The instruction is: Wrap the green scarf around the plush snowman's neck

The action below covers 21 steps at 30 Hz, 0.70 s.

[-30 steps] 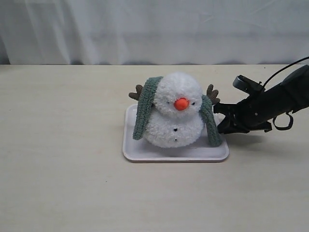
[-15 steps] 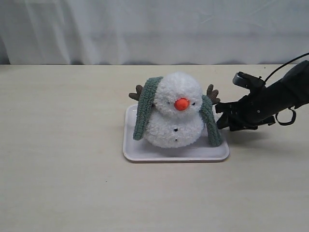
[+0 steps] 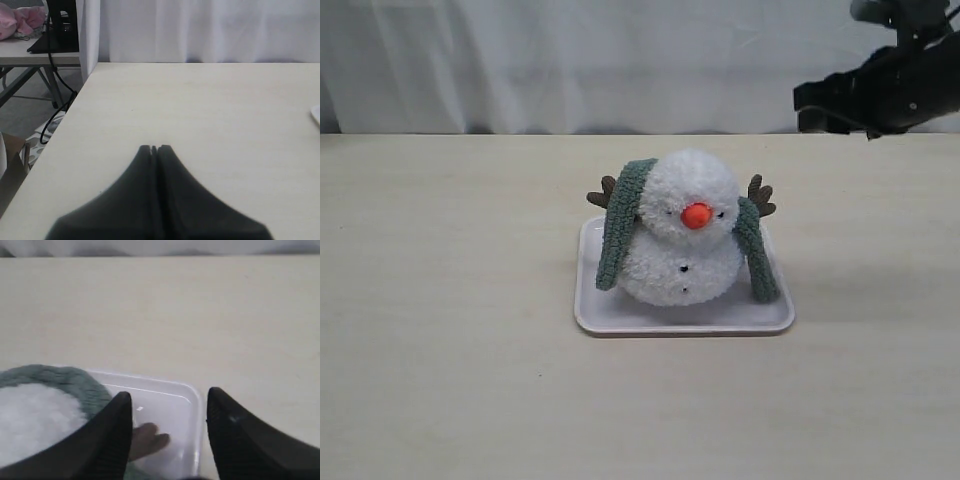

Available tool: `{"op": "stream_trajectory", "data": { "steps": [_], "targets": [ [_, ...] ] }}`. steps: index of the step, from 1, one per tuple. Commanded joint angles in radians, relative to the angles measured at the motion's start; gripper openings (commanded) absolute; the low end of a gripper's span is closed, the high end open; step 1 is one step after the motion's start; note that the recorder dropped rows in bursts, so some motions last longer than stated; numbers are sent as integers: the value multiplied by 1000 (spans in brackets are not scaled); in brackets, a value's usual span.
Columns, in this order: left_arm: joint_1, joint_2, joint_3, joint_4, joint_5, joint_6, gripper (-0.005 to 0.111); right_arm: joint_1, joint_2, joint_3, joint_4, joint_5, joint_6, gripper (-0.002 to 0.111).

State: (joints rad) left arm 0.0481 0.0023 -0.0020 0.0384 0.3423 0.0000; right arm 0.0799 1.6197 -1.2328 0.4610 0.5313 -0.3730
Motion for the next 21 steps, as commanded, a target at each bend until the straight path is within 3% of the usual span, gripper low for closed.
{"op": "stream_trajectory", "data": {
  "steps": [1, 4, 11, 14, 21],
  "targets": [
    [-4, -2, 2, 1, -12, 0, 0, 167, -97, 2, -7, 122, 74, 45],
    [-4, -2, 2, 1, -12, 0, 0, 317, -110, 70, -9, 139, 101, 45],
    [-4, -2, 2, 1, -12, 0, 0, 615, -94, 310, -9, -318, 187, 45],
    [-4, -2, 2, 1, -12, 0, 0, 664, -47, 316, -3, -381, 187, 45],
    [-4, -2, 2, 1, -12, 0, 0, 673, 63, 314, -3, -479, 187, 45]
  ]
}}
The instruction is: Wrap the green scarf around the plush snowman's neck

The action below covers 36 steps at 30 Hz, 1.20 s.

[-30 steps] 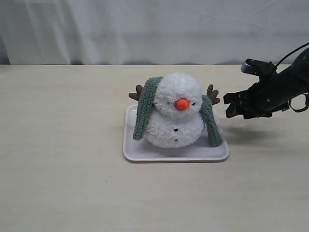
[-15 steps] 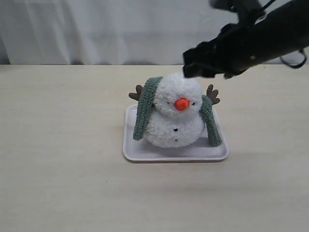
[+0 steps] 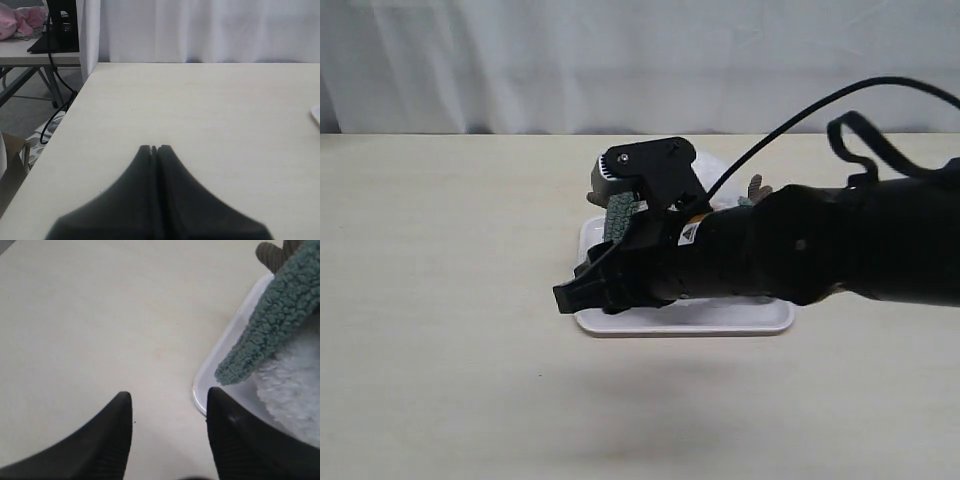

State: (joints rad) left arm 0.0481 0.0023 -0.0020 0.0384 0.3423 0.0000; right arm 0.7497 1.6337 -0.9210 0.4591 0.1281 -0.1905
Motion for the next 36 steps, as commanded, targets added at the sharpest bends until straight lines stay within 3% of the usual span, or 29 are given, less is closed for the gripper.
{"op": "stream_trajectory", "data": {
  "steps": [1, 4, 9, 22, 36],
  "targets": [
    [-4, -2, 2, 1, -12, 0, 0, 3, 59, 2, -4, -100, 4, 45],
    [-4, -2, 2, 1, -12, 0, 0, -5, 78, 2, -4, -177, -6, 45],
    [-4, -2, 2, 1, -12, 0, 0, -37, 108, -26, -2, -164, -25, 60],
    [-4, -2, 2, 1, -12, 0, 0, -97, 192, -113, 3, -128, -9, 59],
    [-4, -2, 2, 1, -12, 0, 0, -96, 246, -113, -3, -237, -13, 59]
  ]
}}
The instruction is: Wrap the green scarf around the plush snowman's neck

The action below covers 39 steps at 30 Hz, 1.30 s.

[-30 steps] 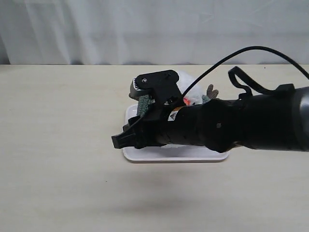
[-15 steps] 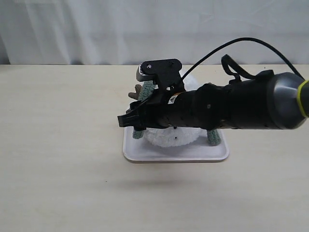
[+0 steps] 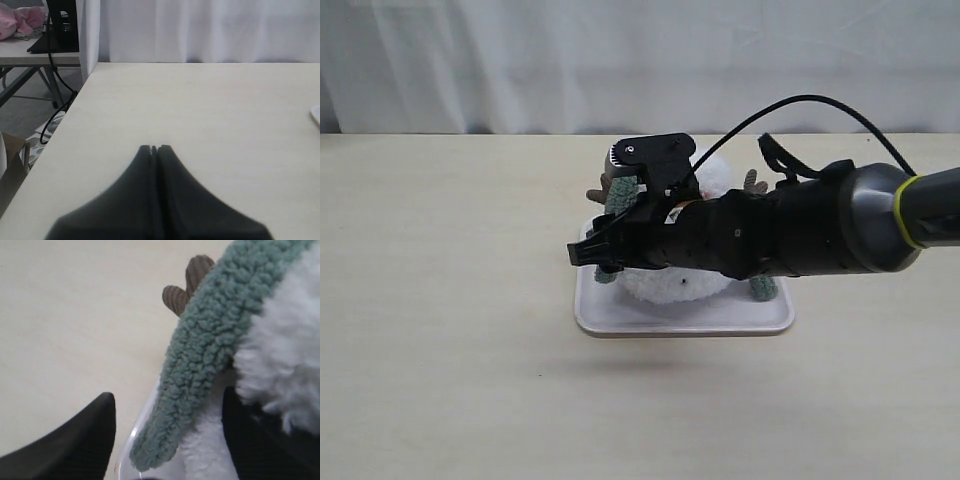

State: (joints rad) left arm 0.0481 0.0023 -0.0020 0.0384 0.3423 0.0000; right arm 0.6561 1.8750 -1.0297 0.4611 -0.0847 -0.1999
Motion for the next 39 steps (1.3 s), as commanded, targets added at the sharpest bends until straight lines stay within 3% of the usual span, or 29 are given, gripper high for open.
{"op": "stream_trajectory", "data": {
  "steps": [1, 18, 32, 39],
  "targets": [
    [-4, -2, 2, 1, -12, 0, 0, -2, 5, -4, -5, -29, -6, 59],
    [-4, -2, 2, 1, -12, 0, 0, 52, 27, -6, -33, -132, 6, 59],
    [-4, -2, 2, 1, -12, 0, 0, 55, 70, -6, 56, -215, -22, 59],
    [-4, -2, 2, 1, -12, 0, 0, 55, 70, -6, 54, -233, -55, 16]
  ]
}}
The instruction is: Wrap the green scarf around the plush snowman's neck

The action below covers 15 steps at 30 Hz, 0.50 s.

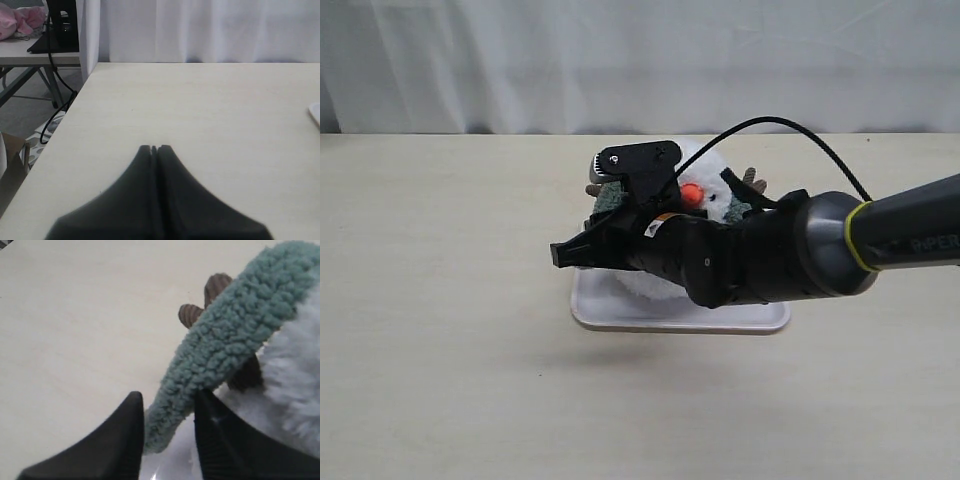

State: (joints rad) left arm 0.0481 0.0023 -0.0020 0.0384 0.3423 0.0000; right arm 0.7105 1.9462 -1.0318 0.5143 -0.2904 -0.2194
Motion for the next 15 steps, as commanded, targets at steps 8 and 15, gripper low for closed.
{"op": "stream_trajectory", "data": {
  "steps": [8, 15],
  "targets": [
    [-4, -2, 2, 1, -12, 0, 0, 0, -28, -4, 1, 48, -113, 4],
    [-4, -2, 2, 1, -12, 0, 0, 0, -172, -23, -13, 161, -244, 9]
  ]
}}
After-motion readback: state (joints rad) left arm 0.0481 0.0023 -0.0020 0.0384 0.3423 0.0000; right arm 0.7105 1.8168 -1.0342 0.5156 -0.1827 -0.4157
